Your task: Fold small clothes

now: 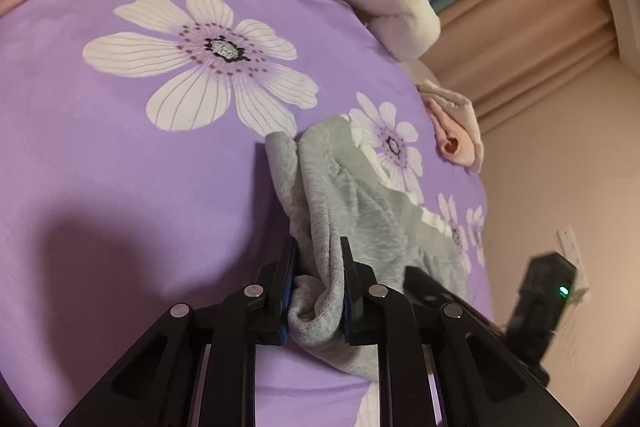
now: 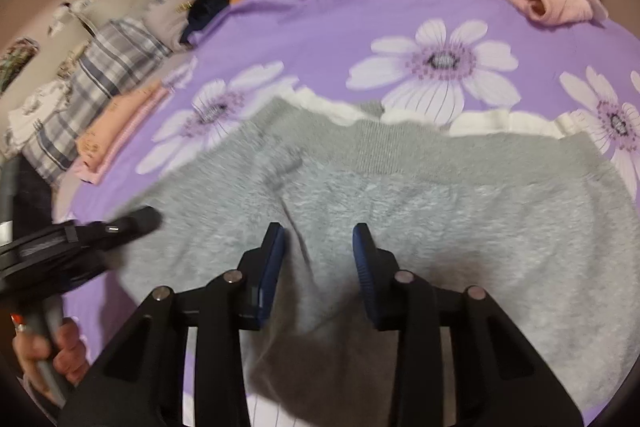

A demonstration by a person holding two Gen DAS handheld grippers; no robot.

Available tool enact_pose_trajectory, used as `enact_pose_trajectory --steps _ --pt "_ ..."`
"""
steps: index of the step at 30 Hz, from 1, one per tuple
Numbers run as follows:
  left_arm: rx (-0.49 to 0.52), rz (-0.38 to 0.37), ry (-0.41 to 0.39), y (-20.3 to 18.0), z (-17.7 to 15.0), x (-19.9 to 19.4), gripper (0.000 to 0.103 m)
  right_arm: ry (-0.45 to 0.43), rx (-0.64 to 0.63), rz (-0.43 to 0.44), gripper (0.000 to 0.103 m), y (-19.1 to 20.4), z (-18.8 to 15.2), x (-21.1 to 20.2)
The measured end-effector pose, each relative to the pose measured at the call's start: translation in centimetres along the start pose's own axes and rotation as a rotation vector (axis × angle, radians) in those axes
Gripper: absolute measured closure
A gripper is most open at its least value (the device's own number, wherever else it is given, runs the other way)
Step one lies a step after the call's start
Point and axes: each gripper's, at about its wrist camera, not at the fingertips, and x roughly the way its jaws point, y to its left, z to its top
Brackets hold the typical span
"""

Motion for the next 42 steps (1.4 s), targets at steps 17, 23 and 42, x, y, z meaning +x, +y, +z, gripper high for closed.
enact_pose_trajectory --steps 17,23,42 --pt "-0.016 -0.071 0.000 0.2 -0.2 -0.9 0.090 0.050 -0.019 -0.033 0.069 -0.6 3.6 2.5" --pt "0.026 -0.064 0.000 -0.9 0.0 -0.8 0.091 0.106 -0.025 -0.057 0.072 -0.4 3.7 4.4" --pt "0.222 -0.037 -0.009 -7.1 -0.2 -0.8 0.091 0.022 0.077 0.156 0.063 -2.4 0.4 -2.6"
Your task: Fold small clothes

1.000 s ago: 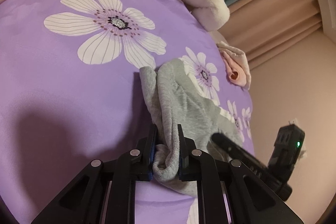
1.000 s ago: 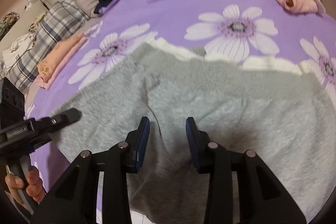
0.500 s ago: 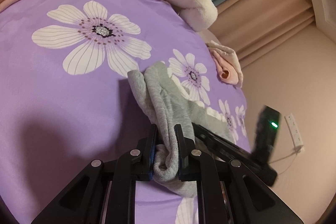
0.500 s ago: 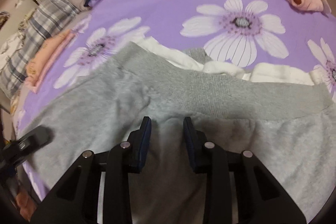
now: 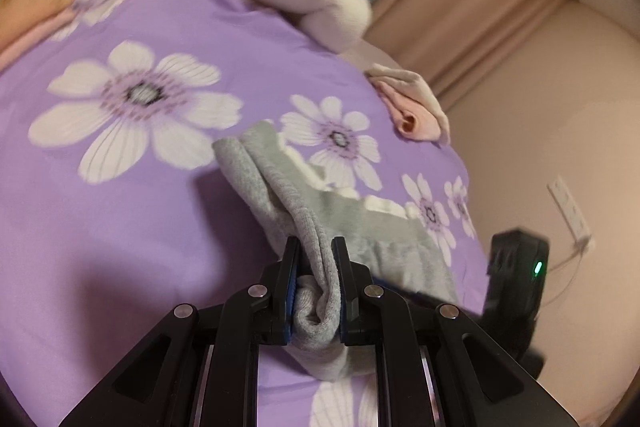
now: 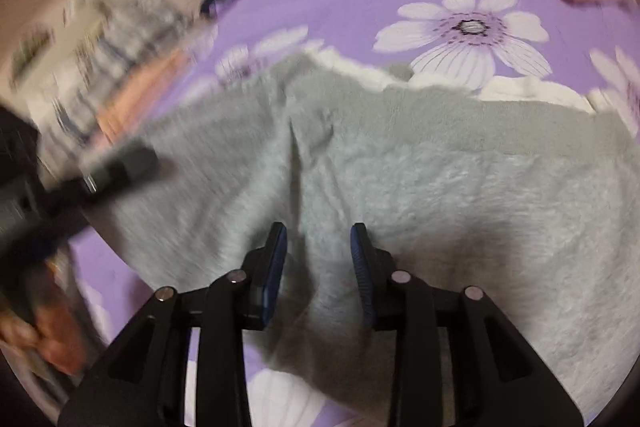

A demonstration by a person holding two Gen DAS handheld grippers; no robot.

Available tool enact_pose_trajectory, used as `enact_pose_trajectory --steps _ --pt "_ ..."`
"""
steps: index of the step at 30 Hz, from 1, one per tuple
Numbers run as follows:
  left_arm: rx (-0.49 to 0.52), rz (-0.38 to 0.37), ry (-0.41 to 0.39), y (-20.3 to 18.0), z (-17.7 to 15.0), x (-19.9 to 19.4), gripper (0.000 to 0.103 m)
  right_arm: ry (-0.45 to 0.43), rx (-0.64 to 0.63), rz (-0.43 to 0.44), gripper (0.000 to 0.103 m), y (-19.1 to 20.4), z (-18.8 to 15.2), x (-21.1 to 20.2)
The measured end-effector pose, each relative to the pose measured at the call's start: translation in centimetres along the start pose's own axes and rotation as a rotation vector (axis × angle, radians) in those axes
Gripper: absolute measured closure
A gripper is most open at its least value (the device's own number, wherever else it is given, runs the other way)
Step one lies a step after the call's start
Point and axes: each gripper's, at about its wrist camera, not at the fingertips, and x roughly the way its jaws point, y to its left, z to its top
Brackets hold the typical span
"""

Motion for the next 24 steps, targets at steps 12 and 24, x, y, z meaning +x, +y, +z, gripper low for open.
enact_pose_trajectory --steps 12,24 --pt "0.332 0.033 0.086 -9.7 -2.9 4.1 0.091 -0.071 0.296 0.419 0.034 -6.4 1.4 -4.2" --pt "0.451 0.067 0.210 -12.2 -6.2 7.7 0.091 0.035 0.204 0.272 0.077 -6.5 3.3 -2.6"
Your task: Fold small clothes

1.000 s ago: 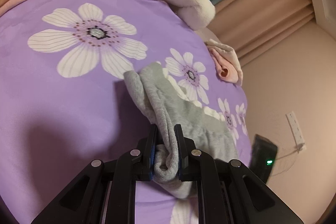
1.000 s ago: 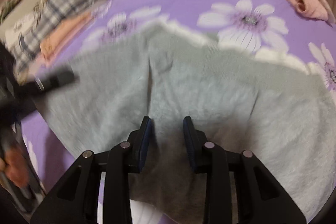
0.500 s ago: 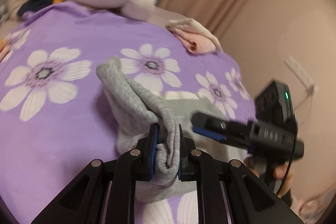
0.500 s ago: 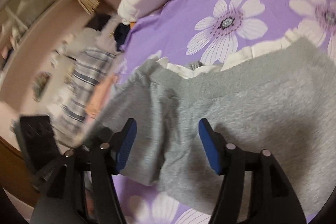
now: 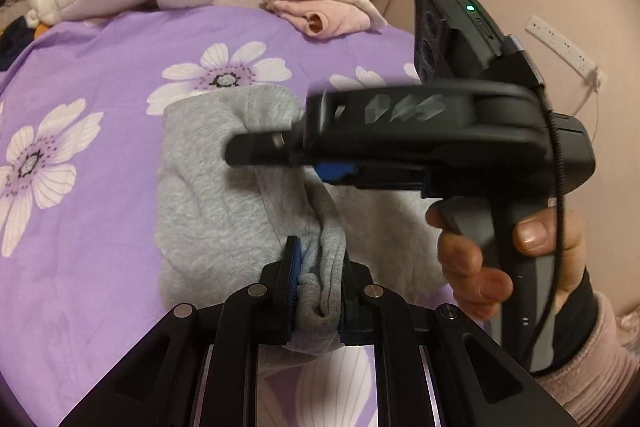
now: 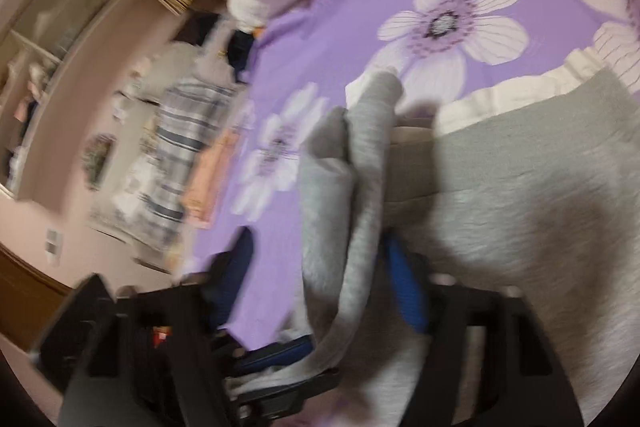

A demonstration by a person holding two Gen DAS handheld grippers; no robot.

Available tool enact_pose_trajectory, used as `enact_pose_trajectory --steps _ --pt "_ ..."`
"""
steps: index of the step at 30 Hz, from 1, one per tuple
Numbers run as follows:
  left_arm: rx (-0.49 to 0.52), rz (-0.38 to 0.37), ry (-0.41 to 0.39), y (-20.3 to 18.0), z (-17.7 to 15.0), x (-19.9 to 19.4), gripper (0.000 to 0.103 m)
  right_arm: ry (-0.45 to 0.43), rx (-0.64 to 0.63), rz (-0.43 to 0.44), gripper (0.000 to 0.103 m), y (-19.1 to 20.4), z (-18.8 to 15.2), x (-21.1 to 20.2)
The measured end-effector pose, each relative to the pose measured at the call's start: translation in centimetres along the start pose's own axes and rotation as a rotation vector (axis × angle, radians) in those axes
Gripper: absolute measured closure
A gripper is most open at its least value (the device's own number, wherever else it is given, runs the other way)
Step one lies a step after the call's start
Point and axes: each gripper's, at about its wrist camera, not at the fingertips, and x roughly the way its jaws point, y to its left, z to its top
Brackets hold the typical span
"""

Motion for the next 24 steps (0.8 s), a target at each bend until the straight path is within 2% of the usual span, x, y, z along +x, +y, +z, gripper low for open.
enact_pose_trajectory --steps 2,6,7,8,10,13,15,24 --pt "-0.012 0.001 0.000 0.2 0.0 -0.1 0.091 0.004 -0.013 -0.047 0.091 -0.6 0.1 0.5" --pt "-0.042 -0.021 0.000 0.3 -0.2 -0.9 0.090 -0.022 -0.042 -0.057 0.093 -0.6 0.1 0.4" --pt "-0.045 -0.023 -0.002 0.4 -0.3 -1.3 0.087 -0.032 -0.048 -0.051 0.093 -0.5 0.2 0.2" --pt "-0.048 -0.023 -0.006 0.3 -0.3 -1.5 0.084 -0.048 -0.053 -0.050 0.093 -0.2 0.3 0.0" --pt "-0.071 -0.032 -0.012 0.3 -0.3 -2.2 0.062 -0.070 -0.058 -0.057 0.093 -0.2 0.4 -0.4" --pt "-0.098 -0.075 -0.046 0.1 -0.5 -3.7 0.047 -0.094 -0.047 -0.057 0.093 -0.7 0.7 -1.0" --pt "-0.102 -0.070 -0.066 0.0 -0.8 -4.5 0.043 -0.111 -0.036 -0.062 0.093 -1.1 0.7 -1.7" --pt "-0.214 -0.039 -0.047 2.3 -1.4 -4.7 0.042 -0.235 -0.018 -0.101 0.093 -3.0 0.3 -8.2"
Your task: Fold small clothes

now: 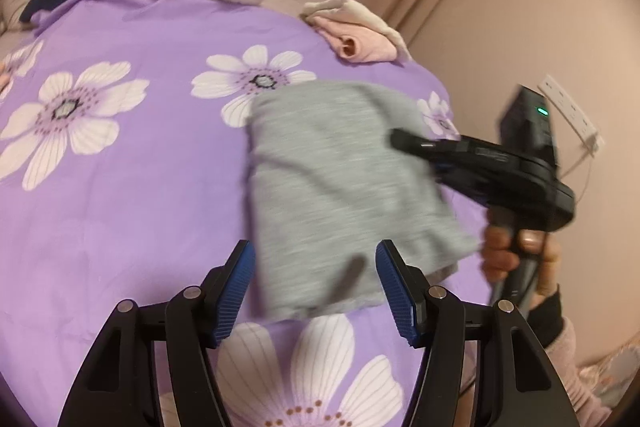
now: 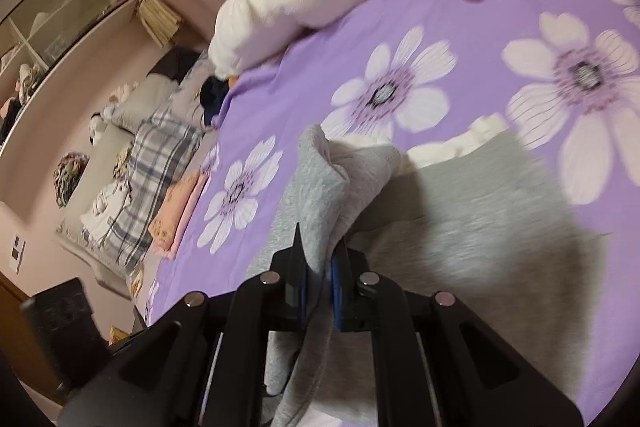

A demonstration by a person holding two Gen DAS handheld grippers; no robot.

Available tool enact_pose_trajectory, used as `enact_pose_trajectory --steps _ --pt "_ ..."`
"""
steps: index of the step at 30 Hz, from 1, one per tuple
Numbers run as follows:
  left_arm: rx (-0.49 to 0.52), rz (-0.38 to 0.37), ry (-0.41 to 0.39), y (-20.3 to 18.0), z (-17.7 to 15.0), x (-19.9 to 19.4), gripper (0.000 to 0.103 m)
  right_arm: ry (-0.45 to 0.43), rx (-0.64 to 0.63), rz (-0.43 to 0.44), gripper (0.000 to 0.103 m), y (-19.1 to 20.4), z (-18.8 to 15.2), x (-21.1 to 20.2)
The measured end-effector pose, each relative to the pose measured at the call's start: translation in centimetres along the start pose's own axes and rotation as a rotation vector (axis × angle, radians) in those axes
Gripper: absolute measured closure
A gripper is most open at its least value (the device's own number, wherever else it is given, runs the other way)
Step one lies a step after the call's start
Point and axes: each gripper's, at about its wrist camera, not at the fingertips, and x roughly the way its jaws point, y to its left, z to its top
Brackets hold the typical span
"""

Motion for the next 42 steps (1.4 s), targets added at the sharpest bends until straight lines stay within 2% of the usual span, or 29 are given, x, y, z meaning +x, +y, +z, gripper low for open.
enact_pose_trajectory --steps 4,10,15,19,21,23,24,25,30,34,39,42 --pt "0.007 0.001 0.003 -0.6 0.2 0.4 0.042 -0.052 0.018 -0.032 0.093 -2.1 0.5 -3.2" --pt "0.060 -0.008 0.011 -2.3 0.7 1.3 0.042 -0.073 0.068 -0.077 0.093 -5.5 -0.3 -5.4" --pt "0.123 -0.023 -0.010 -4.7 2.1 2.2 0.042 -0.052 0.136 -0.110 0.093 -8.7 -1.7 -5.2" --pt "0.188 -0.044 -0.021 -7.0 3.3 3.3 0.042 -0.023 0.148 -0.140 0.093 -9.6 -2.6 -4.3" --pt "0.237 -0.053 -0.004 -8.2 3.6 4.3 0.044 -0.025 0.146 -0.146 0.092 -9.8 -2.7 -4.2" --pt "0.296 -0.038 0.018 -9.3 3.3 5.4 0.053 -0.034 0.145 -0.144 0.092 -9.7 -2.6 -4.5" --pt "0.321 -0.033 0.043 -9.7 3.0 6.1 0.069 -0.040 0.141 -0.146 0.092 -9.7 -2.6 -4.7" --pt "0.340 -0.022 0.071 -10.0 2.6 6.8 0.074 -0.045 0.137 -0.151 0.092 -9.6 -2.5 -4.8" --pt "0.381 0.003 0.178 -9.8 0.3 9.3 0.074 -0.051 0.134 -0.191 0.092 -10.1 -2.4 -5.1" --pt "0.373 0.042 0.265 -8.7 -1.2 11.8 0.077 -0.010 0.136 -0.214 0.092 -10.7 -3.2 -4.1" --pt "0.392 0.052 0.254 -8.5 -1.7 11.7 0.078 -0.008 0.119 -0.268 0.080 -11.0 -3.5 -4.3" --pt "0.381 0.044 0.252 -8.3 -1.7 11.5 0.078 -0.079 0.082 -0.342 0.079 -10.0 -3.2 -6.1"
